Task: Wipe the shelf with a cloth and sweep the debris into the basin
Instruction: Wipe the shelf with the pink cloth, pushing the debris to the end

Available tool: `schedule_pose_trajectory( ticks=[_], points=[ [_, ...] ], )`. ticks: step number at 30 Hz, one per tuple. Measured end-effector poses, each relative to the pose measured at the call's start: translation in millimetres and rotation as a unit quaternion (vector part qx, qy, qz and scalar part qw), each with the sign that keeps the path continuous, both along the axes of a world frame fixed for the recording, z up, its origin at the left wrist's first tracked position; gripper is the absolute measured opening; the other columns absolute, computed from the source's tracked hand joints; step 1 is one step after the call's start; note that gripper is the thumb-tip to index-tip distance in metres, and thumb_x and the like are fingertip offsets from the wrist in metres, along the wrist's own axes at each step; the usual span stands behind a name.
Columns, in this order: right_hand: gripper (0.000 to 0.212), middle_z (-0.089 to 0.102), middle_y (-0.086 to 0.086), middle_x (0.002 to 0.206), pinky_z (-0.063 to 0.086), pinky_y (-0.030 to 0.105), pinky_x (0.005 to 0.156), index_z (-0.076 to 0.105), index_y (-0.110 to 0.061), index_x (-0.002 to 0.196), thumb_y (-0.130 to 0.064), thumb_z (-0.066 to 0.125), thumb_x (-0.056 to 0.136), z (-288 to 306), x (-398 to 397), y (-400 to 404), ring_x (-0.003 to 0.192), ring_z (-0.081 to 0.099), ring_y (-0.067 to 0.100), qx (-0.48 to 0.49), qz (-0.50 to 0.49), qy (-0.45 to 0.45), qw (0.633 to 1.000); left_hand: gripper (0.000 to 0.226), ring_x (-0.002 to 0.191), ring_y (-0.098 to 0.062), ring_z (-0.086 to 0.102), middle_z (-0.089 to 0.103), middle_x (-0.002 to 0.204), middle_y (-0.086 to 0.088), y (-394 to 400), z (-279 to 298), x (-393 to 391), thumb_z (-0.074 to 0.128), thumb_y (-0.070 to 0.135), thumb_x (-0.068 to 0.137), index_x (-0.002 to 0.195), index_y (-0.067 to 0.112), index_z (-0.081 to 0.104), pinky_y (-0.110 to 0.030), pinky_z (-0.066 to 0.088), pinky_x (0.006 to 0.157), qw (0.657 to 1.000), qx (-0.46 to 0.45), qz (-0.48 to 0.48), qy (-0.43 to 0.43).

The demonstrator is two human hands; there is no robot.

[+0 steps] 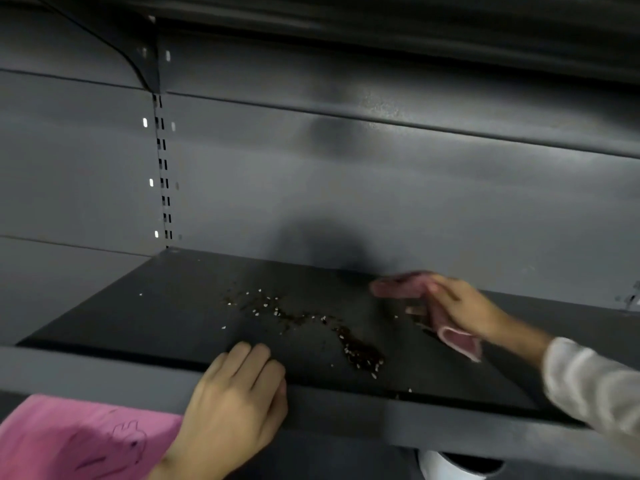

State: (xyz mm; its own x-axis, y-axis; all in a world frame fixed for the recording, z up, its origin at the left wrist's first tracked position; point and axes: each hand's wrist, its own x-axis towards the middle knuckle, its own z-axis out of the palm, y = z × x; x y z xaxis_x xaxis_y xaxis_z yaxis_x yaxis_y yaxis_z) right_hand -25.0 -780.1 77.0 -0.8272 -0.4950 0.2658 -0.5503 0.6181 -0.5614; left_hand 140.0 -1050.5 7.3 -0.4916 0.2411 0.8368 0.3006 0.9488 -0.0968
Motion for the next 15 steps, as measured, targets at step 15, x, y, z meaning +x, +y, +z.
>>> schedule_pose_trajectory(
  ticks=[15],
  points=[
    [0.032, 0.058, 0.012, 0.129, 0.032, 0.030, 0.112, 0.062, -0.006, 0.113, -0.006, 0.036, 0.093, -45.0, 68.9, -146.0, 0.121, 0.051, 0.022, 0.023, 0.040, 0.030, 0.998, 0.029, 0.066, -0.019, 0.033, 0.058, 0.058, -0.010, 0.6, -3.0, -1.5, 0.044, 0.016, 0.077, 0.057, 0.007, 0.064, -0.029, 0.028, 0.055, 1.000, -0.009, -0.009, 0.017]
  ],
)
